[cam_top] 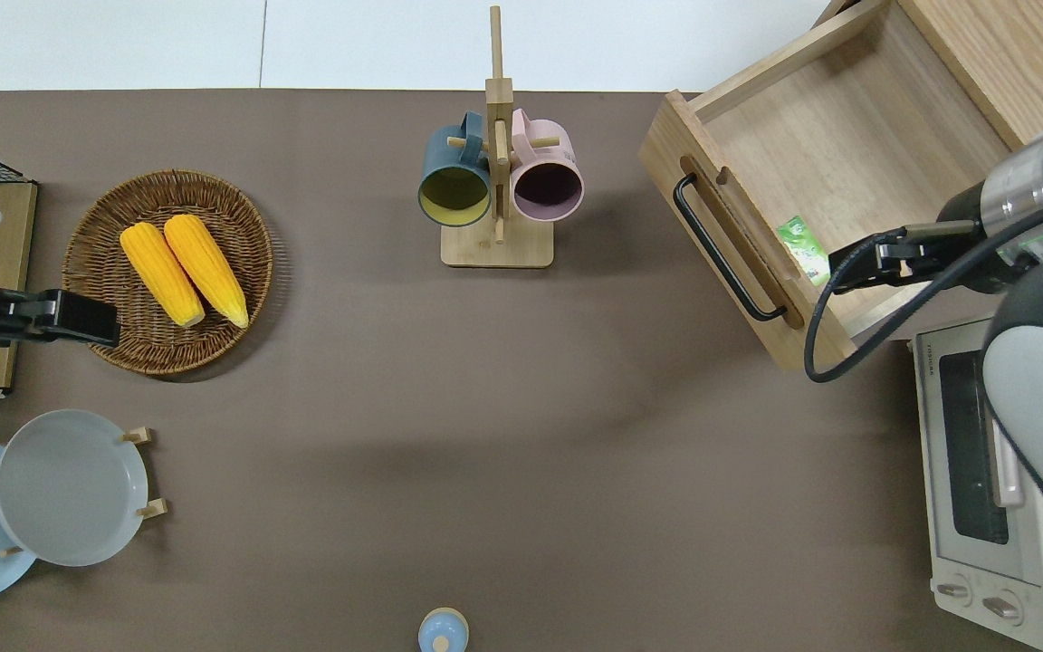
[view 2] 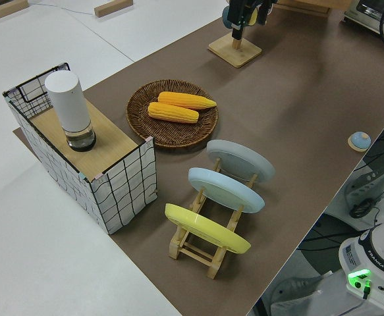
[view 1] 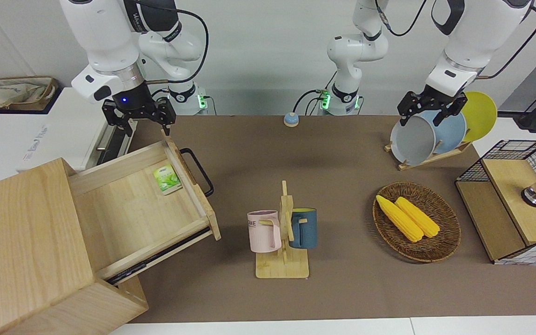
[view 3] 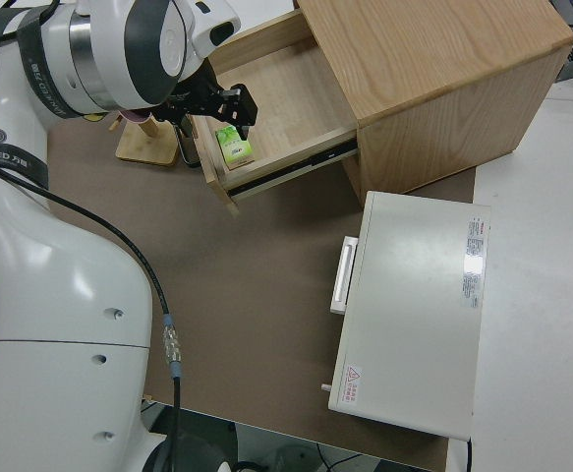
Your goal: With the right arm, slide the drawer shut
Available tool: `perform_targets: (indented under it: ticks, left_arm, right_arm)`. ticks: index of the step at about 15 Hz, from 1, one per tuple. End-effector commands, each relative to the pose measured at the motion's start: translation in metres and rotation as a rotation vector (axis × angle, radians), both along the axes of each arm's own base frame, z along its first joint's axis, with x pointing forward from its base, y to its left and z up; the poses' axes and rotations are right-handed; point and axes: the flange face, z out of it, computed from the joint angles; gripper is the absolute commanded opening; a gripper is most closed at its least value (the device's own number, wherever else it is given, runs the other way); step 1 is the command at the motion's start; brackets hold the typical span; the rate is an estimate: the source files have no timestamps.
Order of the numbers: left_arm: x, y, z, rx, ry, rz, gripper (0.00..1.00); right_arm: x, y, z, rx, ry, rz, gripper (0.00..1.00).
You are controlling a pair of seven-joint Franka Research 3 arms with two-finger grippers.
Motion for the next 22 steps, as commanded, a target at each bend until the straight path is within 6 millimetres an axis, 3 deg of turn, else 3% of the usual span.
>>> perform_targets:
  ticks: [1, 22]
  left_arm:
    - [0.002, 0.001, 0.004, 0.016, 0.005, -0.012, 0.99]
    - [0.002, 0.001, 0.003, 0.016, 0.006, -0.012, 0.99]
  right_arm:
    - [-0.002, 0.004, 0.001, 0.015, -0.011, 0.019, 0.983]
    - [-0.009, 0.015, 0.007, -0.003, -0.012, 0.03, 0.981]
